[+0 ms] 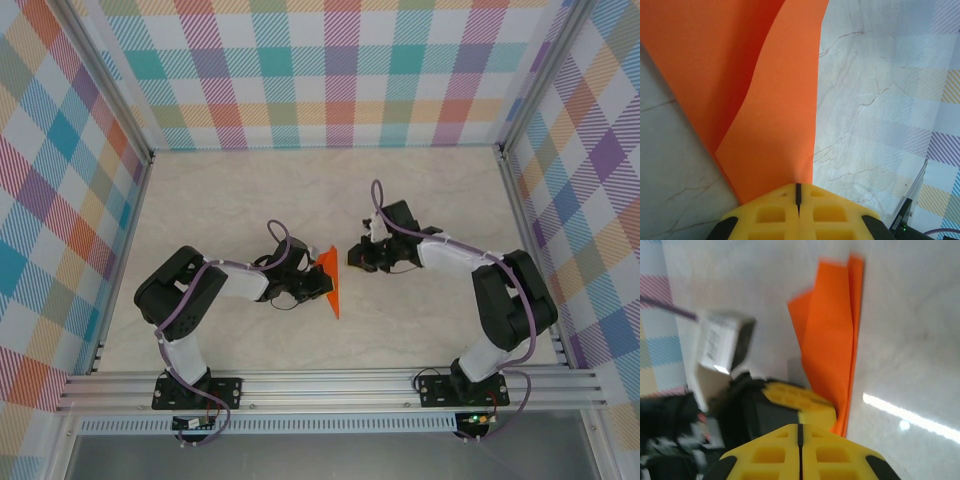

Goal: Fold a paper plane with a square sheet of paper (fold left side to right side)
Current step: Fold the wing for the fifth time at the center of the table.

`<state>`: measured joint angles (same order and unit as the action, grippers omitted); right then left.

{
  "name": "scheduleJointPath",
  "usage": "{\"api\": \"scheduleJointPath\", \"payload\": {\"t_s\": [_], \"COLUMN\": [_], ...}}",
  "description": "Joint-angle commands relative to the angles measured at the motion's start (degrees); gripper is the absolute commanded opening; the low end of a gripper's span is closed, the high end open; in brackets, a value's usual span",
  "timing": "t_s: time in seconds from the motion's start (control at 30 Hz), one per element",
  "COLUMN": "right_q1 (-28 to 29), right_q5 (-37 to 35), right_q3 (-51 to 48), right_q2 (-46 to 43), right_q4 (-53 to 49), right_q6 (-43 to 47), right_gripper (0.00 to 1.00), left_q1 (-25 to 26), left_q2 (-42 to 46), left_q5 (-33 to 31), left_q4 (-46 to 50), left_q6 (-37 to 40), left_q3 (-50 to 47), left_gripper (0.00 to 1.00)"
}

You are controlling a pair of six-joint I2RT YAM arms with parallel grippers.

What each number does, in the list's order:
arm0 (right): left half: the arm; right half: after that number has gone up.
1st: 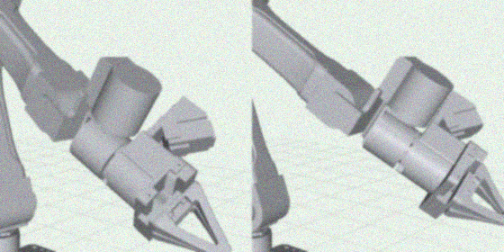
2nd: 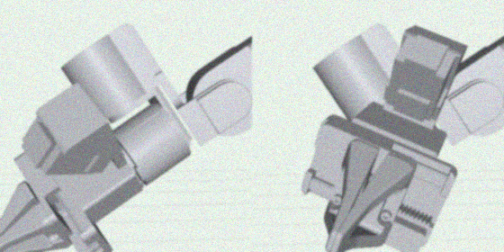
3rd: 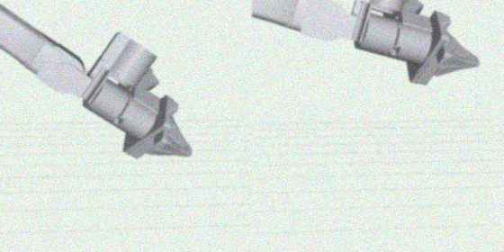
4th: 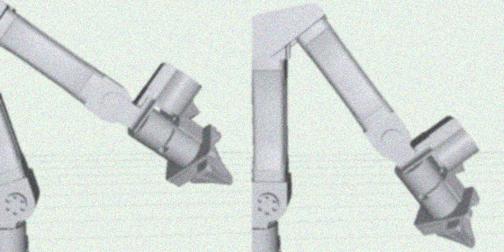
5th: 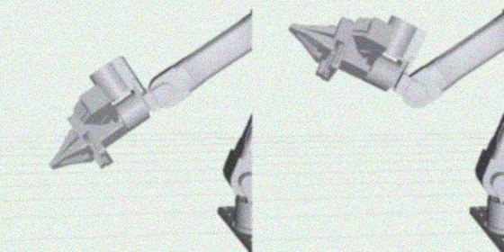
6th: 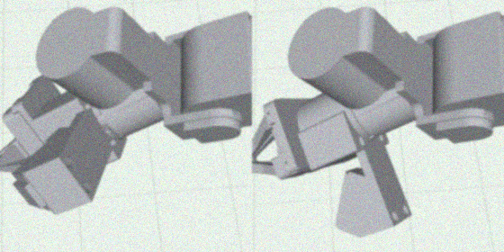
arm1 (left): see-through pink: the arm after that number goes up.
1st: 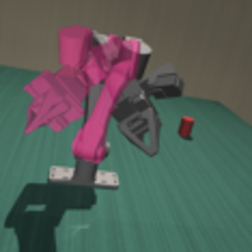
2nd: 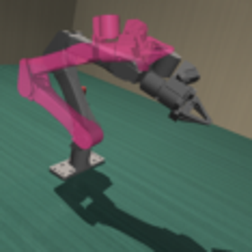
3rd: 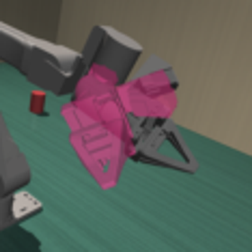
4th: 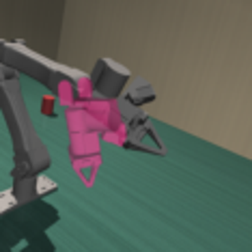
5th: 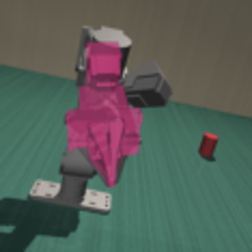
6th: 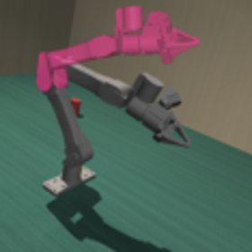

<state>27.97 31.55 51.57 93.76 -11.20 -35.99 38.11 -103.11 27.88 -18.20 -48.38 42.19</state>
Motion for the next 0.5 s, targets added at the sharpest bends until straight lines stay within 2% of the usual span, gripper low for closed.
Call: {"api": "scheduleJointPath", "payload": {"t_s": [0.0,0.17,0.47], "right_q1": [3.1,5.6,8.7], "right_q5": [3.4,3.2,3.4], "right_q3": [-3.6,-7.2,-7.7], "right_q2": [1.0,1.6,5.0], "right_q4": [2.1,6.6,9.8], "right_q6": [-2.9,-6.2,-8.2], "right_gripper": [0.04,0.01,0.02], "left_q1": [-0.2,-0.2,-0.2], "left_q2": [-1.6,-1.5,-1.2], "left_q5": [-3.7,-3.8,-3.8], "left_q4": [5.5,5.8,6.2], "left_q6": [0.4,0.4,0.5], "left_q3": [-1.7,-1.5,-1.0], "left_gripper": [0.01,0.01,0.01]}}
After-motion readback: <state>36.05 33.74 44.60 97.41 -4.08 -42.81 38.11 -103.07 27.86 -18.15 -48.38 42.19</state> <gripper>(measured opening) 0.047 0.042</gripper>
